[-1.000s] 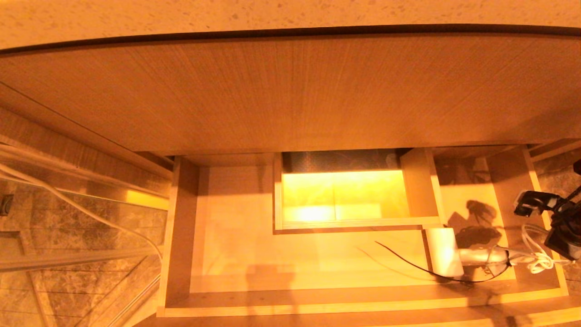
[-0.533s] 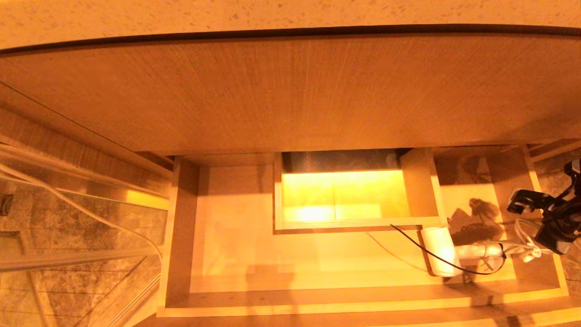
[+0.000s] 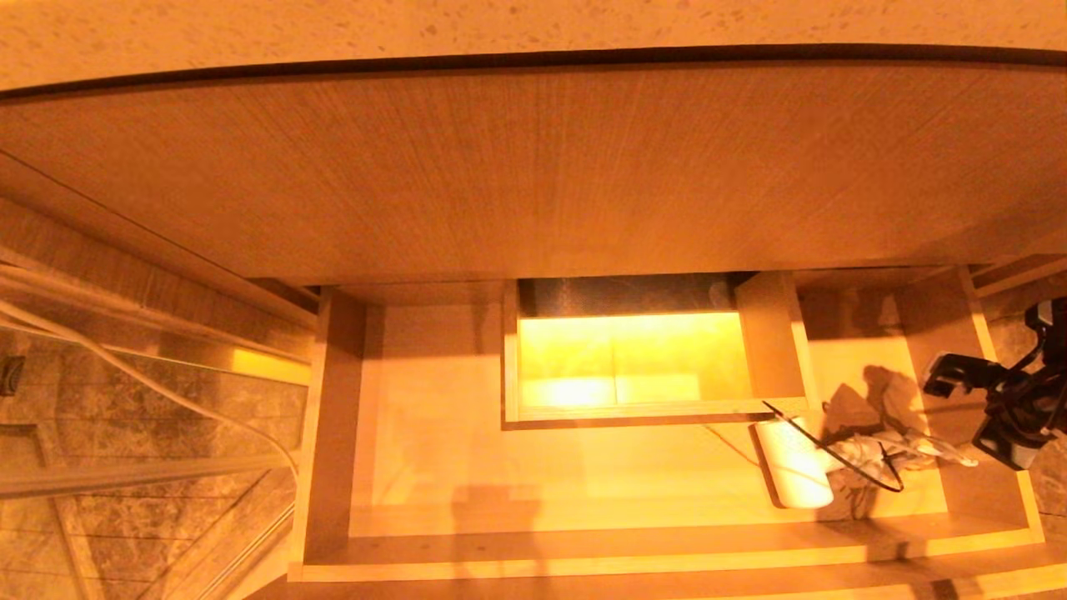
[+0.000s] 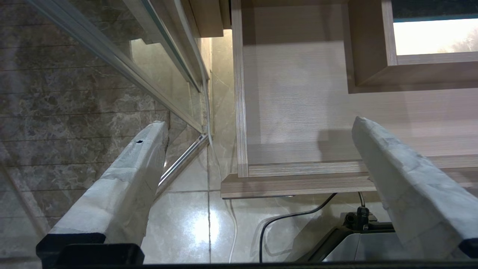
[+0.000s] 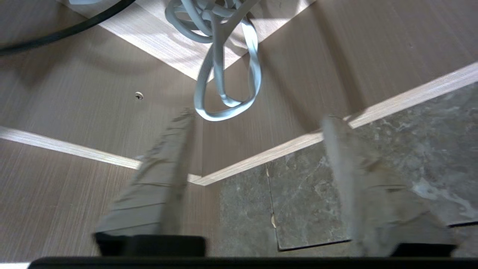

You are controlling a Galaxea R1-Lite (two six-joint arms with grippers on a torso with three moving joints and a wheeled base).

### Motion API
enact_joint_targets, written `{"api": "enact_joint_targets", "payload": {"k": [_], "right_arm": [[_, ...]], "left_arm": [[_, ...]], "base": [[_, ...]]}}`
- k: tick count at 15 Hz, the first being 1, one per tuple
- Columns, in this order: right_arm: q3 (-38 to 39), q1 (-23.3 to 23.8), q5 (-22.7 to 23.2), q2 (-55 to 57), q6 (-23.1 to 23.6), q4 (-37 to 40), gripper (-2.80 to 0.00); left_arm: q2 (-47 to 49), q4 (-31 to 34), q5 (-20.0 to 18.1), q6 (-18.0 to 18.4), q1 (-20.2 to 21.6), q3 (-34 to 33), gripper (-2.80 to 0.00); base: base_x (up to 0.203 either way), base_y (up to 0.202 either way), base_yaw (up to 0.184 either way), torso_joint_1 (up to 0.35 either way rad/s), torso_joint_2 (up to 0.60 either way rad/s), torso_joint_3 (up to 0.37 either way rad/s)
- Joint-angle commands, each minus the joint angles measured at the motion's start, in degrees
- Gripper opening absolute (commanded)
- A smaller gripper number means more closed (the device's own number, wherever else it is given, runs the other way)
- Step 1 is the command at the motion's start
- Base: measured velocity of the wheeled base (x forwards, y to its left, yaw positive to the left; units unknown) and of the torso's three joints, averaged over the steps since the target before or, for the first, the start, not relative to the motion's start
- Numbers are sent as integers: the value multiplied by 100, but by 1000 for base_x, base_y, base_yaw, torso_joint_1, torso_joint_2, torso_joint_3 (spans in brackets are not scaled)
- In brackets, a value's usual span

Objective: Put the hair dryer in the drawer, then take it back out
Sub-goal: Close the drawer

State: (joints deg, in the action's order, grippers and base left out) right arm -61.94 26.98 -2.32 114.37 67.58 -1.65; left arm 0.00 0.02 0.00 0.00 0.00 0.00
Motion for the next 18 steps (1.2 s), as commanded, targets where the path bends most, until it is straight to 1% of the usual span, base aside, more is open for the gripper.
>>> {"api": "enact_joint_targets", "payload": {"k": [1,2,3,6,9,12,13,15,16,17,18], "right_arm": [[36,0,10,-128,49,8,0],[49,0,28,-220,55,49,0],[58,0,51,-337,59,70,-280],[211,0,53,-742,194,61,-280],[404,26,28,-1473,233,86,-280],[704,128,-98,-2317,203,532,-280],[876,264,-158,-2578,209,691,-280],[1236,716,-282,-2988,238,888,-280],[1346,932,-422,-3108,255,1001,-280],[1384,1088,-678,-3160,261,1140,-280],[1393,1217,-826,-3194,250,1265,-280]], "left_arm": [[0,-2,0,0,0,0,0],[0,-2,0,0,0,0,0],[0,-2,0,0,0,0,0],[0,-2,0,0,0,0,0],[0,-2,0,0,0,0,0],[0,-2,0,0,0,0,0],[0,-2,0,0,0,0,0],[0,-2,0,0,0,0,0],[0,-2,0,0,0,0,0],[0,-2,0,0,0,0,0],[0,-2,0,0,0,0,0]], "base": [[0,0,0,0,0,0],[0,0,0,0,0,0],[0,0,0,0,0,0],[0,0,0,0,0,0],[0,0,0,0,0,0],[0,0,0,0,0,0],[0,0,0,0,0,0],[0,0,0,0,0,0],[0,0,0,0,0,0],[0,0,0,0,0,0],[0,0,0,0,0,0]]}}
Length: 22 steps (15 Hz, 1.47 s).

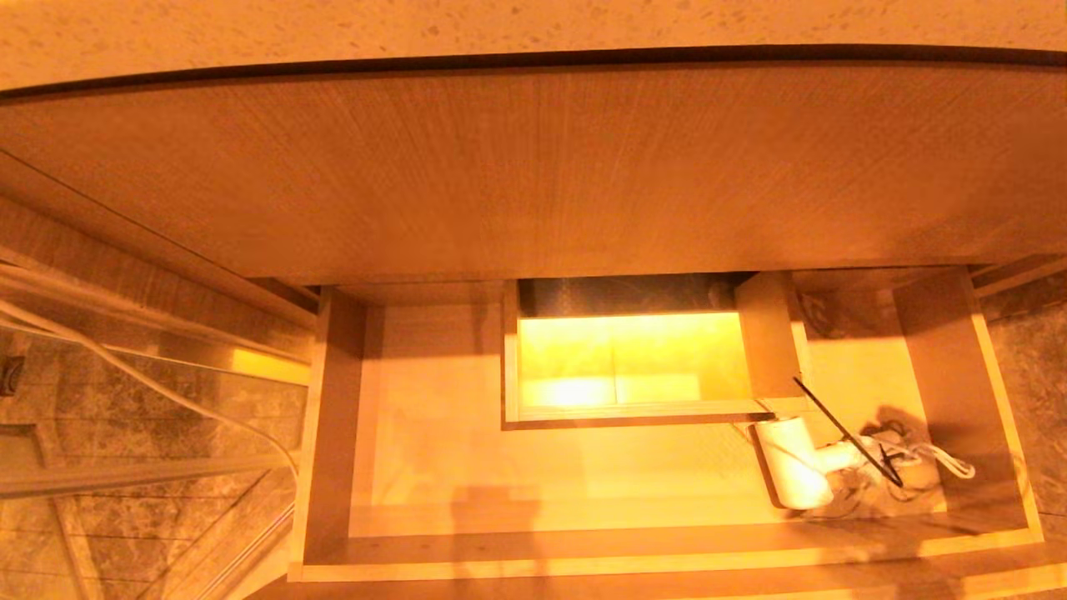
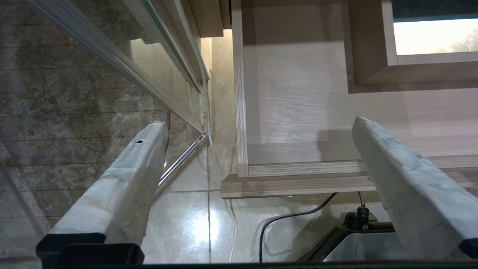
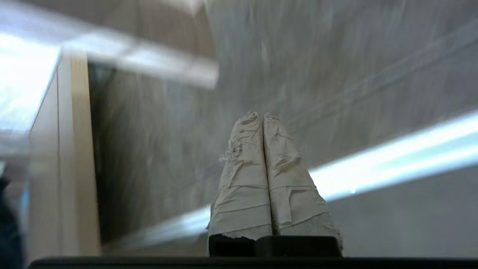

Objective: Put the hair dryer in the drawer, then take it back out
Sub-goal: Close the drawer

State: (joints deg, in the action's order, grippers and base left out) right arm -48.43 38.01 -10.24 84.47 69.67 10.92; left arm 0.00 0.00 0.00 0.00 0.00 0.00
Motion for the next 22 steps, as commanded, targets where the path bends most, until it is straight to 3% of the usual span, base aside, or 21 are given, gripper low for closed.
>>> {"api": "enact_joint_targets", "payload": {"k": [1,12,15,22], "right_arm": [[27,259,-82,-212,28,75,-280],[501,1456,-316,872,6,502,-280],[543,1523,-454,1266,-14,867,-280],[504,1525,-403,2167,-18,792,-280]], "left_arm": [[0,0,0,0,0,0,0],[0,0,0,0,0,0,0],[0,0,0,0,0,0,0],[0,0,0,0,0,0,0]], "base": [[0,0,0,0,0,0],[0,0,0,0,0,0],[0,0,0,0,0,0],[0,0,0,0,0,0]]}}
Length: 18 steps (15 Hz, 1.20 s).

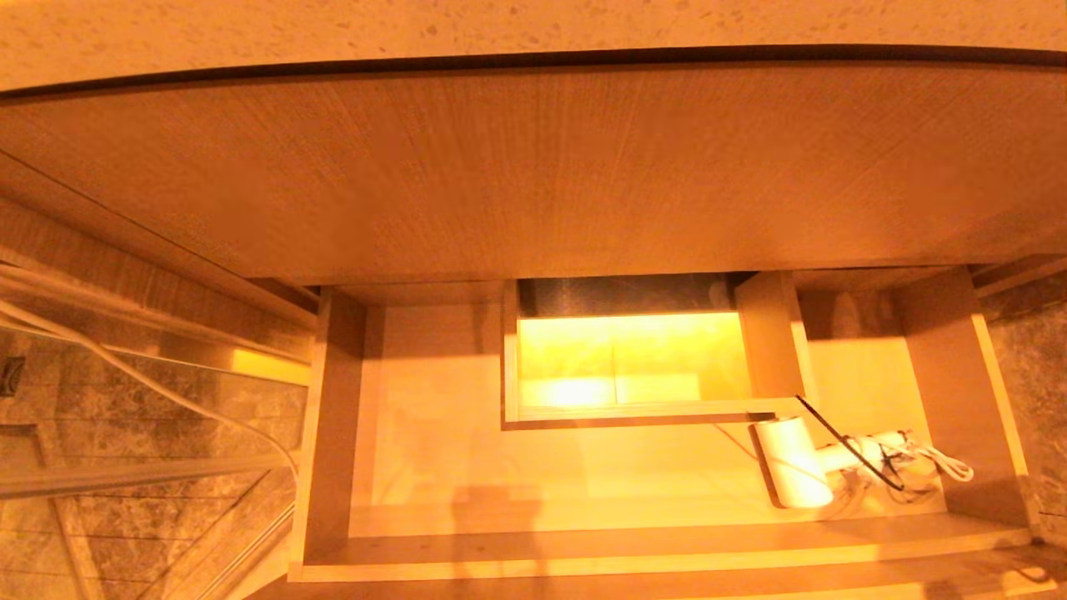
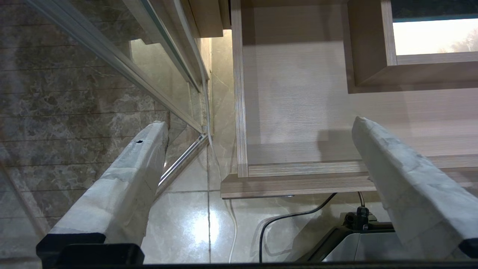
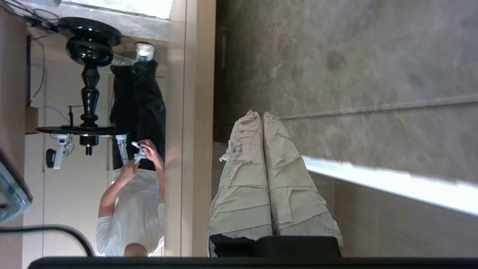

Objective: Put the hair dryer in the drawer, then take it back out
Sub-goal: Close the drawer

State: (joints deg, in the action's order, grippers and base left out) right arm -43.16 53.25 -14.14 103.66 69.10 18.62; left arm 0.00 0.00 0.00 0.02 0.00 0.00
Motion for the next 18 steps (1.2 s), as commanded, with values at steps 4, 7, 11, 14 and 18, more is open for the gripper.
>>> {"api": "enact_joint_targets", "payload": {"k": [4,7,11,14,18], "right_arm": [[-126,-9,-2,774,34,-364,-280],[-271,-33,74,1089,34,-724,-280],[-289,-136,134,1274,-67,-992,-280],[-298,-248,192,1326,-247,-1038,-280],[-314,-349,439,1447,-264,-1773,-280]], "left_arm": [[0,0,0,-2,0,0,0],[0,0,0,-2,0,0,0],[0,0,0,-2,0,0,0],[0,0,0,-2,0,0,0],[0,0,0,-2,0,0,0]], "base": [[0,0,0,0,0,0],[0,0,0,0,0,0],[0,0,0,0,0,0],[0,0,0,0,0,0],[0,0,0,0,0,0]]}}
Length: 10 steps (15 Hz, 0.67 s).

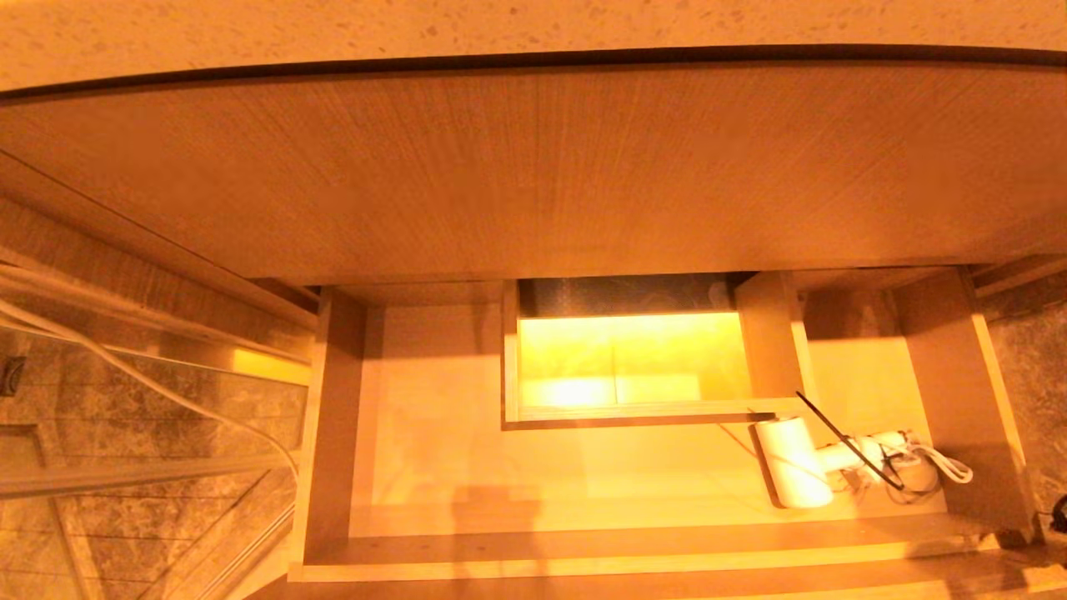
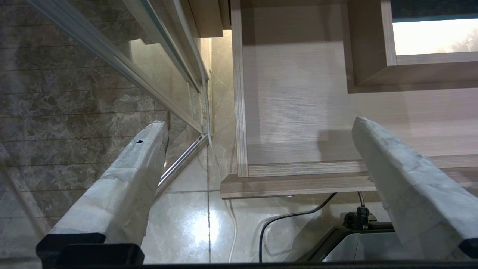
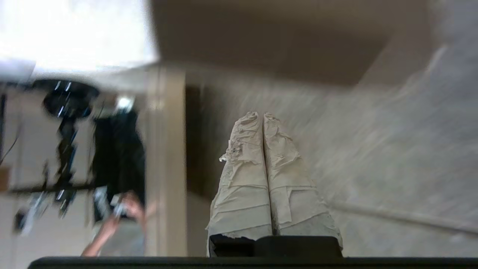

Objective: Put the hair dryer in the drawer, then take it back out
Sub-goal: Close the drawer

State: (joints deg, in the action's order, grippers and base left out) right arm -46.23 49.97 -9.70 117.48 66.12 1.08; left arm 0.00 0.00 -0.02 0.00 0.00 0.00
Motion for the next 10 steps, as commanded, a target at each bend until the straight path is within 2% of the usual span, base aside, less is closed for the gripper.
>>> {"api": "enact_joint_targets", "payload": {"k": [1,6,10], "right_arm": [[-6,-33,77,101,39,-191,-280],[-9,-73,255,213,32,-693,-280],[-31,-84,413,86,32,-790,-280]], "left_arm": [[0,0,2,0,0,0,0],[0,0,2,0,0,0,0],[0,0,2,0,0,0,0]], "base": [[0,0,0,0,0,0],[0,0,0,0,0,0],[0,0,0,0,0,0]]}}
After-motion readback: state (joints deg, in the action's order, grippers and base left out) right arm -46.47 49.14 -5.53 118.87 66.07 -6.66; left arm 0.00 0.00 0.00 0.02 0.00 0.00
